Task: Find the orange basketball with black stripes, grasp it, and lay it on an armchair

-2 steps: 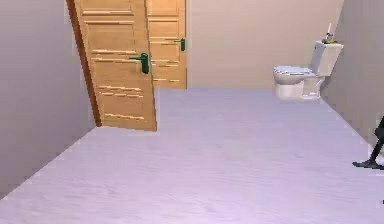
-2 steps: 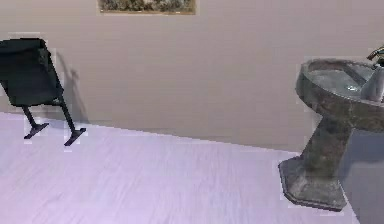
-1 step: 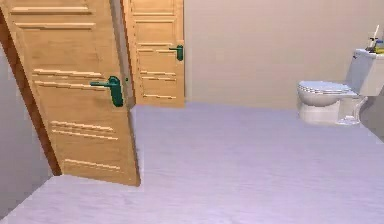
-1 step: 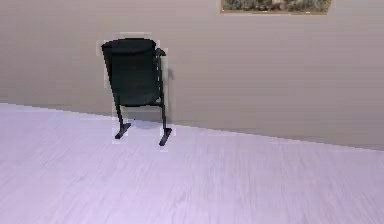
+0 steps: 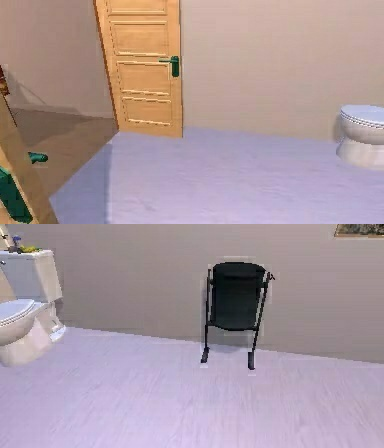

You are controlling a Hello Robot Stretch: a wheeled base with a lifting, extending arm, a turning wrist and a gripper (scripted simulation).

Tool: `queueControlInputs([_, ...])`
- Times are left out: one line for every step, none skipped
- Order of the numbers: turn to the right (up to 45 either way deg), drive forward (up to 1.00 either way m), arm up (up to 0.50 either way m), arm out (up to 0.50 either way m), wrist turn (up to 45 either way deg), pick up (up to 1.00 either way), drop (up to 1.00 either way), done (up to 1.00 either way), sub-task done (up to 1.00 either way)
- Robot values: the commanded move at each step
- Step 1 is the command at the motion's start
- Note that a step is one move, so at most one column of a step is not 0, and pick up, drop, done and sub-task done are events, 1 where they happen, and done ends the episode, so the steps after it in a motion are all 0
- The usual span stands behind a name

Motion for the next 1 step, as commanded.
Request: queueControlInputs([-6.0, 0.00, 0.00, 0.00, 0.0, 0.00, 0.00, 0.00, 0.00])
